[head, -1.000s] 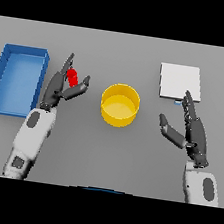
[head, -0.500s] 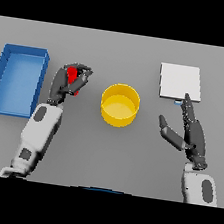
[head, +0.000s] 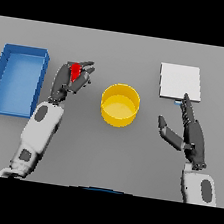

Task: Pick up the red beaker and tilt it to pour out 1 green nut into yellow bowl. Pick up the yellow bowl and place it on the metallic measuring scale.

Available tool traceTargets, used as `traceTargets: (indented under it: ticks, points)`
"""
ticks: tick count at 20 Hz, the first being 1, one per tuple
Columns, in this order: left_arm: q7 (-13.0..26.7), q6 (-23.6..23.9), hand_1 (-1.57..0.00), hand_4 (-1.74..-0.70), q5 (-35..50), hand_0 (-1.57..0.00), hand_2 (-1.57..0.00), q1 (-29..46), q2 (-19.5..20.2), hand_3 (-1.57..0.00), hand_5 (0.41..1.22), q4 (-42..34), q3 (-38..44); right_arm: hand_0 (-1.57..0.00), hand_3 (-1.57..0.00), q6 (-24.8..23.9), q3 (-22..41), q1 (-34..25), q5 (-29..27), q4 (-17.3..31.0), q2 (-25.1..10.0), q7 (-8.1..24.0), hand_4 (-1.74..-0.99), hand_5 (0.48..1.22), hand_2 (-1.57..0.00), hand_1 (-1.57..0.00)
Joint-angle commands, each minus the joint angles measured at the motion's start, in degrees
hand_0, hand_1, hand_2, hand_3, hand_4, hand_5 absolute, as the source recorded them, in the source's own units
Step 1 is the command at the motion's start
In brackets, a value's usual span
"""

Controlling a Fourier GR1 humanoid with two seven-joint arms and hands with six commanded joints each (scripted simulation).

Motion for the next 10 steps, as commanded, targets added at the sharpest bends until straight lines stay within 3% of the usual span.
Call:
traceTargets:
  ticks: [1, 6, 10]
  points:
    - [0.37, -0.29, -1.54, -1.50, 0.25, -1.54, -1.54, 0.22, -0.15, -1.50, 1.206, -1.44, -0.07, 0.00, 0.00, 0.03, -0.02, 0.24, -0.06, -0.66, -0.18, 0.38, -1.292, 0.656, 0.00, 0.00]
    - [5.01, -0.55, -1.56, -1.50, -3.87, -1.56, -1.56, -0.07, 1.31, -1.55, 1.216, -7.51, -2.80, 0.00, 0.00, -0.42, 0.40, -0.17, 1.02, 0.20, 0.03, -0.17, -1.289, 0.664, 0.00, 0.00]
    - [10.85, -1.76, -1.57, -1.62, -9.49, -1.57, -1.56, 0.27, 4.32, -1.56, 1.170, -12.68, -7.16, 0.00, 0.00, -0.15, 0.65, -0.35, 1.36, 0.53, -0.15, -0.78, -1.277, 0.667, 0.00, 0.00]
